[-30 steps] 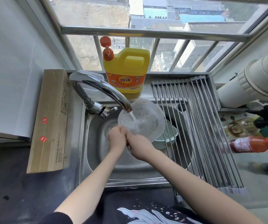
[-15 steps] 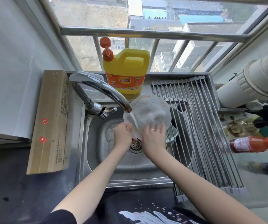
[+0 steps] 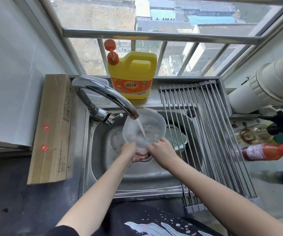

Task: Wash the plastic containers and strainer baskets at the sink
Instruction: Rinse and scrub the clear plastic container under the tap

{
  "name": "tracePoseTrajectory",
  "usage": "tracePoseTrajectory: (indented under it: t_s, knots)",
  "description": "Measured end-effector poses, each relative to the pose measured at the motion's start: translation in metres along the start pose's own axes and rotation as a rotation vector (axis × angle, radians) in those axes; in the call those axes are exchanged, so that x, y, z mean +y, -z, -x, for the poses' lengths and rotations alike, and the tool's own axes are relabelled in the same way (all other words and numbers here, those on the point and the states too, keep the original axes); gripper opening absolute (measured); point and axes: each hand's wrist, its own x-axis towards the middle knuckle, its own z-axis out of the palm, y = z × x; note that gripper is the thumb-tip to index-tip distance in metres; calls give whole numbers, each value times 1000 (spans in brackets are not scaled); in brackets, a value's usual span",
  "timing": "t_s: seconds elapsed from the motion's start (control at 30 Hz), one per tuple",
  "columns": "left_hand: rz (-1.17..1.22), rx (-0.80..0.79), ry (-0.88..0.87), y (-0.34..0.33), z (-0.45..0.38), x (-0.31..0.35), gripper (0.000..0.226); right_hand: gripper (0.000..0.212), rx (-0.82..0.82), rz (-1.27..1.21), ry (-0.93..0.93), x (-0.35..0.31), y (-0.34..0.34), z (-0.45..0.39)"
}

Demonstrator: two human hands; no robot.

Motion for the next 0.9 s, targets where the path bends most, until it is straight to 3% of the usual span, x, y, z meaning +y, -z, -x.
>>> tracePoseTrajectory:
  t_s: [0.1, 0.17, 0.23, 0.37, 0.43, 0.5, 0.57, 0.63, 0.77, 0.9]
  knots:
    - [-18, -17, 69, 2, -2, -1, 22, 21, -377, 160, -101, -2, 16, -2]
    - [6, -30, 80, 2, 2, -3, 19, 45, -493, 242, -172, -11, 16, -13]
    - [16, -8, 15, 0, 0, -5, 18, 48, -590, 112, -218, -23, 25, -25]
    - [-48, 26, -97, 5, -6, -3, 20, 37, -405, -194, -99, -26, 28, -22]
    - [-26, -9, -94, 5, -10, -2, 21, 34, -150, -176, -69, -23, 25, -7]
    - [5, -69, -93, 0, -9, -3, 24, 40, -39, -123, -80, -20, 14, 0]
    - [61, -117, -59, -6, -7, -4, 27, 31, -23, -70, -61, -15, 8, 0]
    - [119, -137, 7, -10, -8, -4, 32, 38, -30, -104, 35, -9, 13, 1]
    - [176, -88, 76, -11, -9, -8, 31, 33, -46, 84, 116, -9, 17, 0]
    - [165, -114, 49, -8, -12, -6, 24, 34, -35, 14, 28, -6, 14, -7]
